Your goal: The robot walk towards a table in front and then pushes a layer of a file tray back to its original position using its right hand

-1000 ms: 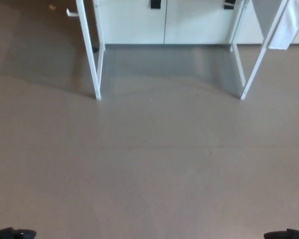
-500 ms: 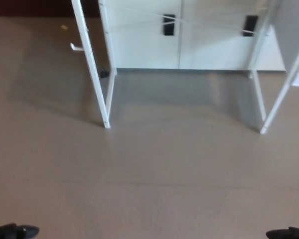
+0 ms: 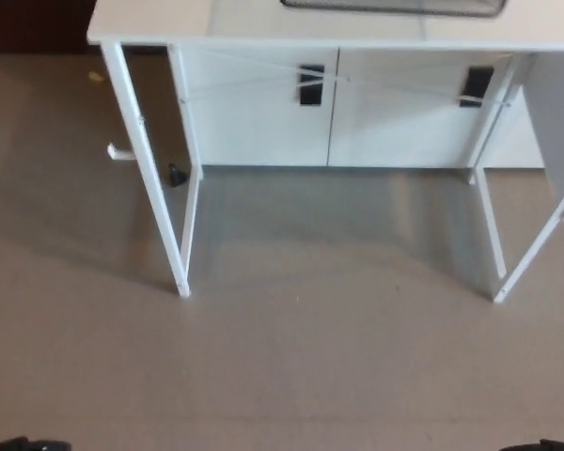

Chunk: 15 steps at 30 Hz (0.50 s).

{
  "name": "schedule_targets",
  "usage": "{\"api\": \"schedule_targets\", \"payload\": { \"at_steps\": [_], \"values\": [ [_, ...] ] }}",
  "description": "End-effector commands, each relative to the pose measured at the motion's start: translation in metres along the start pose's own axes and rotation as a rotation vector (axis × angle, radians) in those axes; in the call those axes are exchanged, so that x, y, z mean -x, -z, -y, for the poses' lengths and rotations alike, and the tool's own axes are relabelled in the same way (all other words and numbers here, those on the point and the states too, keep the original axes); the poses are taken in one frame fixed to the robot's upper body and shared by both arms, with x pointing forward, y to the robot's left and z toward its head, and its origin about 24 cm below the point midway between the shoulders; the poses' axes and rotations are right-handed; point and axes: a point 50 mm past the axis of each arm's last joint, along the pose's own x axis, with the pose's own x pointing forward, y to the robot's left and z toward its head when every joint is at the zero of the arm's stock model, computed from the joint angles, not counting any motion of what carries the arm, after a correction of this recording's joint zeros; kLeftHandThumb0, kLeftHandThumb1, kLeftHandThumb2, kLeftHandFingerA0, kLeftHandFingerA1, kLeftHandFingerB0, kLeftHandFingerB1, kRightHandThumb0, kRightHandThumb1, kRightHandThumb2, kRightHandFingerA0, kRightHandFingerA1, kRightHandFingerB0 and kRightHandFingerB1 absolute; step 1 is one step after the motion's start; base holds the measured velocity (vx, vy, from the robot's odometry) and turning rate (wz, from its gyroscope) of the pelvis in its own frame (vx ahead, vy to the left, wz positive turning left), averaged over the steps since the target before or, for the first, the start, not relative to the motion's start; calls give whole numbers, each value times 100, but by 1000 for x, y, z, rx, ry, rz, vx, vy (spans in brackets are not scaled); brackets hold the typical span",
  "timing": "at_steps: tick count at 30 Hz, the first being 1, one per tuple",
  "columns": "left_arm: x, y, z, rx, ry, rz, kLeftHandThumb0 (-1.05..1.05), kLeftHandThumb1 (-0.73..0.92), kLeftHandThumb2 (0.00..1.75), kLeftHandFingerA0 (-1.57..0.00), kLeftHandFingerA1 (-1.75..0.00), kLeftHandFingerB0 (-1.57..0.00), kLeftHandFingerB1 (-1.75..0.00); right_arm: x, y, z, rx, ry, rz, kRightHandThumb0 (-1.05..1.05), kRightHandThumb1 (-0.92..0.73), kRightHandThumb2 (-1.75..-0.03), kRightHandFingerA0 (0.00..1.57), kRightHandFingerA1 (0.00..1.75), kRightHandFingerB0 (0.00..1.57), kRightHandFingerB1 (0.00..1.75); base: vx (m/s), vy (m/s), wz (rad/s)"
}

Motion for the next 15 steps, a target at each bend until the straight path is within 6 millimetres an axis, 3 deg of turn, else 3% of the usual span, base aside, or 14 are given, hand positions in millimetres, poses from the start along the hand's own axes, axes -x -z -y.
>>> {"api": "schedule_targets", "payload": {
  "at_steps": [1,8,9,15],
  "values": [
    [9,18,5,-18,2,-39,-49,45,73,-53,-51,-37,-44,12,17,-4,17,-10,-48,-29,-62,-58,81,49,54,41,443,147,11],
    [25,45,19,-52,31,-94,-50,45,71,-45,-46,-38,-43,33,40,-15,22,-48,-91,-30,-64,-59,72,48,53,42,297,-90,15],
    [27,48,22,-74,36,-104,-47,51,56,-49,-37,-41,-34,37,44,-17,25,-53,-100,-29,-65,-59,72,48,53,42,368,-223,30],
    [26,51,20,-103,38,-109,-57,52,57,-44,-35,-37,-32,35,42,-18,34,-53,-92,-30,-64,-58,72,48,53,42,312,-202,22]
  ]
}}
